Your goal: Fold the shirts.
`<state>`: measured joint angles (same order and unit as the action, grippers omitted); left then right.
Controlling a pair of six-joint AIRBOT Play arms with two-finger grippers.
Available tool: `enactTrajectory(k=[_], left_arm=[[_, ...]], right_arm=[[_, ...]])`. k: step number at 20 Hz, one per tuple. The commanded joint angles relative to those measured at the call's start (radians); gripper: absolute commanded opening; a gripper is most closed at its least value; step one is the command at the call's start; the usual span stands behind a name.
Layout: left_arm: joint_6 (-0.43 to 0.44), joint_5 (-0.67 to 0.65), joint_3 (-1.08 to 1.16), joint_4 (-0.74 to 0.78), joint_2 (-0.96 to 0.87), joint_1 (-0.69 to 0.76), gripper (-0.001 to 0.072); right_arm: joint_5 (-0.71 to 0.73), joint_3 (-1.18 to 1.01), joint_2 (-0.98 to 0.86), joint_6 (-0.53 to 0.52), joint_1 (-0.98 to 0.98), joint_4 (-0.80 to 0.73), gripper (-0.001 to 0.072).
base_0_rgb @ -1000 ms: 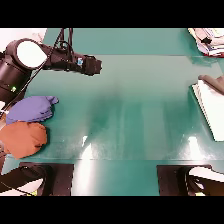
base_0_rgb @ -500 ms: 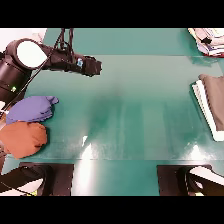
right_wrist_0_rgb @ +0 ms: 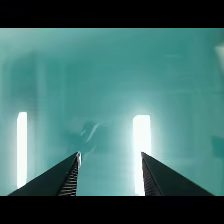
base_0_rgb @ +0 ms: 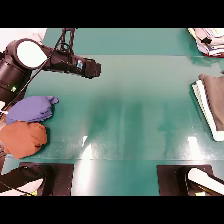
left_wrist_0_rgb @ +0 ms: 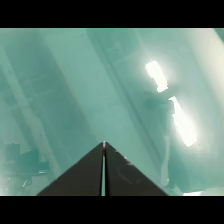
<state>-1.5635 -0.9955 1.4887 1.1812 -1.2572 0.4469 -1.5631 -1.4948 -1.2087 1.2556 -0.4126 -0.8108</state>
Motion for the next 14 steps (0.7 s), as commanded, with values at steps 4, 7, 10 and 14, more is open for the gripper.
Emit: enactTrajectory(k=[4, 7, 10, 14], left_arm=[[0.0, 0.064, 0.0, 0.0, -0.001, 0.0, 0.0026], [0.0, 0.092, 0.0, -0.001, -0.001, 0.0, 0.0026], [0.0, 0.091, 0.0, 0.0, -0.001, 0.0, 0.0026], [0.0, 0.091, 0.0, -0.001, -0.001, 0.0, 0.0026]], right_arm=[[0.108, -0.007, 0.002, -0.061, 0.394, 0.022, 0.0204], [0.13, -0.007, 0.002, -0.072, 0.464, 0.022, 0.0015], [0.13, -0.007, 0.002, -0.071, 0.477, 0.022, 0.0015], [0.131, -0.007, 0.002, -0.071, 0.477, 0.022, 0.0015]])
